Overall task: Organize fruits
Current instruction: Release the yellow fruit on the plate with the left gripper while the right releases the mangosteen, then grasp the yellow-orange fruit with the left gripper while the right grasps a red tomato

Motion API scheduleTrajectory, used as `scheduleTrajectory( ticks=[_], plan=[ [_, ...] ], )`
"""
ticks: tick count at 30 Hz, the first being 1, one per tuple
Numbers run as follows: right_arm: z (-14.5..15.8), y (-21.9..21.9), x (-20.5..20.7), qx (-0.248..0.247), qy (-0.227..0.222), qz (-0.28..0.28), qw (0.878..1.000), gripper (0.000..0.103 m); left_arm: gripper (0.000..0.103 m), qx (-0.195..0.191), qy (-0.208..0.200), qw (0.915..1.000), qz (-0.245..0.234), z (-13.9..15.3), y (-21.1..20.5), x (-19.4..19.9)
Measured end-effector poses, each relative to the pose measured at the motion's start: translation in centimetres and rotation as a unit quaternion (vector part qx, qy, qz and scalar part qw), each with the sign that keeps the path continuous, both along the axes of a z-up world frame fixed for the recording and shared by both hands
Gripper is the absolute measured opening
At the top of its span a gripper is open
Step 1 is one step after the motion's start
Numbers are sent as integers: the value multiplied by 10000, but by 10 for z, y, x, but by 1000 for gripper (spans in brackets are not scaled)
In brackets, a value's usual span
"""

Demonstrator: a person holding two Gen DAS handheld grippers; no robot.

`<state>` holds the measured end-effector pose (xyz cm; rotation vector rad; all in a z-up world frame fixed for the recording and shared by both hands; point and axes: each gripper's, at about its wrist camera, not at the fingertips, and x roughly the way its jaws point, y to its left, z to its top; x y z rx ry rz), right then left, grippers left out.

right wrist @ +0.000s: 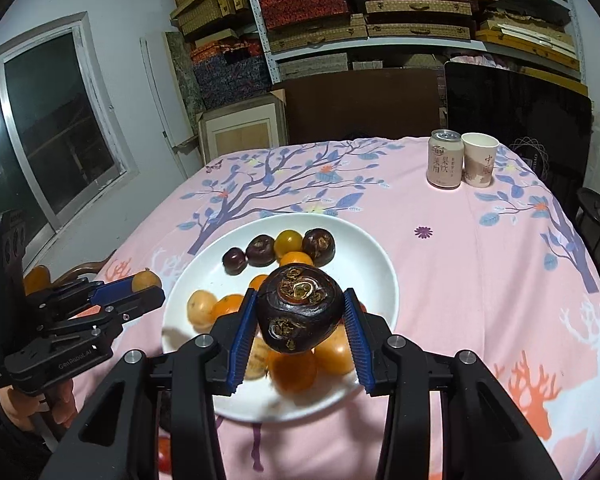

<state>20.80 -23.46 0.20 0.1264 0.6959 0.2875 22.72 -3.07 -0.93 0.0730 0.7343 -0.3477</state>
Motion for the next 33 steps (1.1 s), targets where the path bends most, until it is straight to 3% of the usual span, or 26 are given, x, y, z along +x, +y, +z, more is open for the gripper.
scheduleTrajectory(
  ticks=[3, 5, 7, 8, 10, 13, 17, 22, 26, 28, 33],
  plan=[
    [-6, 7, 18, -43, 99, -39, 9999, 43, 30, 79, 135, 9999, -27, -8, -6, 23],
    [-11, 12, 30, -64, 166, -38, 9998, 46, 48, 133, 263, 9996, -4, -15, -9, 36],
    [-19, 17, 41, -58, 300, 57, 9995, 56, 51, 72, 333, 9993, 128, -19, -4, 44],
    [-22, 19, 42, -103, 309, 18, 9995, 56, 51, 2, 368, 9992, 166, -20, 0, 44],
    [-24, 19, 38, -79, 355, -2, 9993, 56, 52, -87, 337, 9992, 213, -18, 9, 38],
    [-26, 11, 21, 72, 445, -37, 9990, 56, 62, -93, 225, 9993, 271, -14, 27, 19],
    [-32, 9, -19, 127, 532, 163, 9984, 58, 68, 59, 122, 9995, 291, -15, 53, -20],
    [-48, 27, -72, -34, 533, 654, 9964, 59, 69, 285, 259, 9985, 391, -36, 80, -62],
    [-67, 31, -92, 97, 725, 713, 9948, 59, 71, 583, 453, 9964, 415, -63, 81, -76],
    [-74, 33, -99, 107, 809, 649, 9945, 59, 71, 461, 549, 9970, 276, -67, 80, -79],
    [-83, 40, -115, -34, 888, 603, 9942, 59, 60, 524, 523, 9972, 96, -73, 68, -78]
  ],
)
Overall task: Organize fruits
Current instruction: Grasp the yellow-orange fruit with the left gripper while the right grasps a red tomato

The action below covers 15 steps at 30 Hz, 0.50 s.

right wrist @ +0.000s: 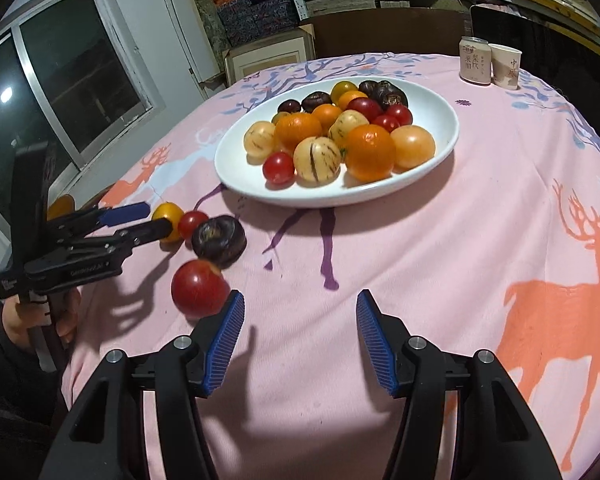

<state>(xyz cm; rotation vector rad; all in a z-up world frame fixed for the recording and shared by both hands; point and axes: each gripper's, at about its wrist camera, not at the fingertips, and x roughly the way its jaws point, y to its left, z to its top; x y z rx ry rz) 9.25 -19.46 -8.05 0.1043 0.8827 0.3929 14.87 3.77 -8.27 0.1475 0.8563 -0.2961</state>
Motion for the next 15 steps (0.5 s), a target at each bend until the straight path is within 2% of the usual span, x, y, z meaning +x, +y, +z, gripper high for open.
scheduleTrajectory(
  ticks=[5, 6, 8, 11, 15],
  plan=[
    [-5, 2, -8, -52, 39, -59, 10000, 59, 60, -362, 54, 9993, 36, -3, 4, 17],
    [-4, 3, -9, -65, 20, -61, 10000, 59, 57, -519, 120, 9986, -2, -3, 8, 18],
    [-2, 7, -12, -95, -41, -13, 9999, 59, 35, -775, 190, 9967, -178, -2, 9, 16],
    [0, 16, -17, -209, -124, 100, 9997, 59, 35, -644, 6, 9977, -204, 1, 4, 6],
    [6, 33, -18, -399, -250, 334, 9983, 59, 35, -896, 272, 9955, -170, -1, 13, 4]
  ],
)
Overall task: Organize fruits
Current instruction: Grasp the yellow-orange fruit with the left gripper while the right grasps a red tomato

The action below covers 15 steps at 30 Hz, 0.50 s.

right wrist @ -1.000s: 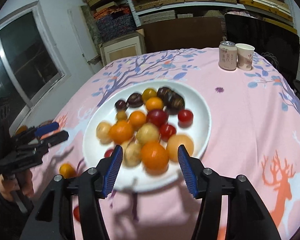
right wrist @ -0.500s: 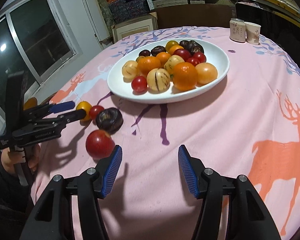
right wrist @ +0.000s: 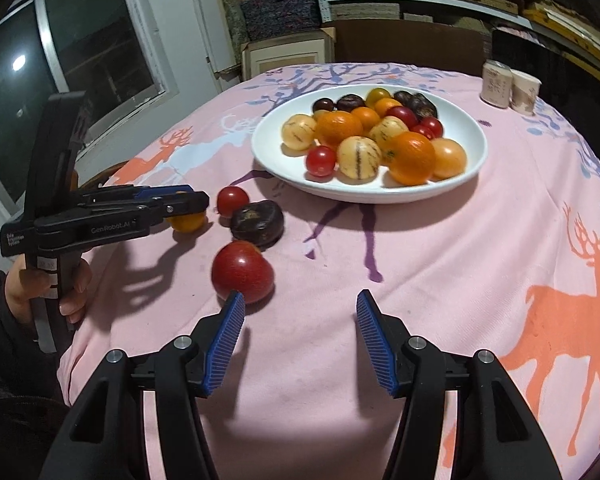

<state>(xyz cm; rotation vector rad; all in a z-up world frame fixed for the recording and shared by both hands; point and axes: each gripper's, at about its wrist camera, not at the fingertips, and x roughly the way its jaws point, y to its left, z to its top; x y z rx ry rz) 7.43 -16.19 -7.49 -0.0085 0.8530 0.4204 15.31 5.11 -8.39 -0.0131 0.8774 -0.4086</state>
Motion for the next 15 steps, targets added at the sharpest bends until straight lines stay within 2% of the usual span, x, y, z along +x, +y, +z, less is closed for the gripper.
scheduleTrajectory(
  ticks=[4, 6, 7, 10, 12, 13, 15],
  plan=[
    [4, 12, 3, -93, -47, 126, 9999, 59, 35, -13, 46, 9999, -102, -1, 1, -6],
    [4, 18, 7, -123, -33, 165, 9998, 59, 41, 21, 139, 9997, -185, -4, -1, -7],
    [4, 21, 9, -163, -30, 189, 9997, 59, 48, 87, 283, 9994, -167, -8, -2, -6],
    [4, 29, 14, -223, -19, 237, 9995, 59, 51, 172, 335, 9991, -173, -11, -4, -7],
    [6, 33, 16, -278, -72, 272, 9992, 59, 49, 222, 300, 9991, -182, -11, -5, -10],
    [6, 36, 17, -294, -81, 306, 9991, 59, 40, 211, 313, 9991, -181, -12, -5, -10],
    [5, 39, 21, -298, -48, 351, 9989, 58, 37, 163, 315, 9992, -157, -12, -2, -11]
  ],
)
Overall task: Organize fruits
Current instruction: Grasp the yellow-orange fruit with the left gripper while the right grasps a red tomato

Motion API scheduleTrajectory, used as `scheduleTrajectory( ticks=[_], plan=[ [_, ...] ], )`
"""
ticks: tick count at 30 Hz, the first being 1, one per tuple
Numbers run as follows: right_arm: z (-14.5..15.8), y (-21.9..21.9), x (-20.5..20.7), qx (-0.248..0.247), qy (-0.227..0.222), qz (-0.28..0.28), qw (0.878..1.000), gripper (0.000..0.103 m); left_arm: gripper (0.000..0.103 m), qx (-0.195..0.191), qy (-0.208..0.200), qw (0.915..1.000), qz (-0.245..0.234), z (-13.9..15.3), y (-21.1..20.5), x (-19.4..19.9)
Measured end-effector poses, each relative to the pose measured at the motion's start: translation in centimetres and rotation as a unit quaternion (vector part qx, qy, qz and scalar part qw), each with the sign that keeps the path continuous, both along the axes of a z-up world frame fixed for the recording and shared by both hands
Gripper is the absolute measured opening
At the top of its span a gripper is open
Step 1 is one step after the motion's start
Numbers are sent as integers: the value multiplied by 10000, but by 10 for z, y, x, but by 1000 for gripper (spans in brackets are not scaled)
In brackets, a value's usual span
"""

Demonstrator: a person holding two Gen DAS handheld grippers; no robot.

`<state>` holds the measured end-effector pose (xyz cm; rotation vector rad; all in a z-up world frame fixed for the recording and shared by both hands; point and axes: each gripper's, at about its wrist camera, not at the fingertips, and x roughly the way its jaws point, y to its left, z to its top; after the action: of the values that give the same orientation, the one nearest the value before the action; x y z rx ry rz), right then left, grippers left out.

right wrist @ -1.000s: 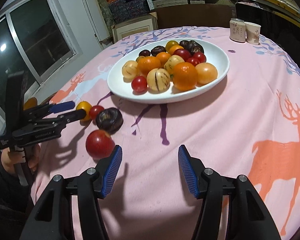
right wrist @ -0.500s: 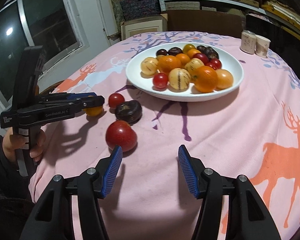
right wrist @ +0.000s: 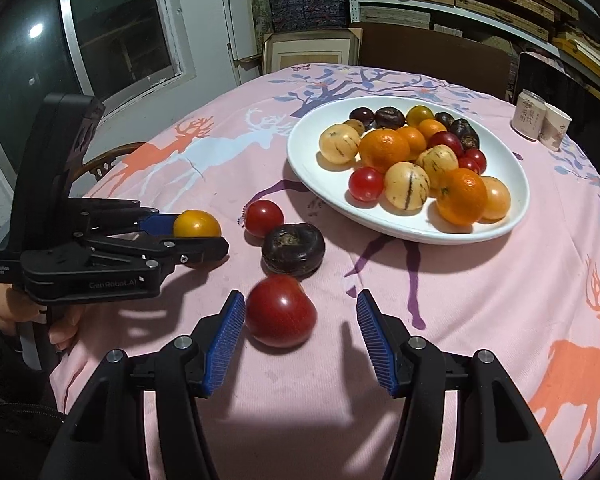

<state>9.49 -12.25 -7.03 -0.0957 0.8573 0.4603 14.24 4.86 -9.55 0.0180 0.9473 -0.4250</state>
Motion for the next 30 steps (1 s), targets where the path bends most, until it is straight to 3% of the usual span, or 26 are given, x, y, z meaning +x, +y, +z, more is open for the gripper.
scheduleTrajectory(
  ticks=[6, 9, 11, 14, 30],
  plan=[
    [2, 11, -3, 8, -25, 247, 9997, 56, 36, 12, -208, 9998, -20, 4, -2, -11],
    [-7, 13, 5, -40, 216, 185, 9996, 56, 36, -60, -190, 9998, 46, 4, 1, -9],
    [-15, 12, 10, 35, 420, 152, 9990, 41, 36, -58, -190, 9998, 46, 4, 1, -9],
    [-15, 5, 6, 190, 397, 95, 9990, 41, 37, -70, -181, 9998, 106, 4, 3, -9],
    [8, -116, -6, 1100, 85, -1158, 9871, 41, 37, 454, -518, 9968, 401, 11, -6, -16]
  ],
)
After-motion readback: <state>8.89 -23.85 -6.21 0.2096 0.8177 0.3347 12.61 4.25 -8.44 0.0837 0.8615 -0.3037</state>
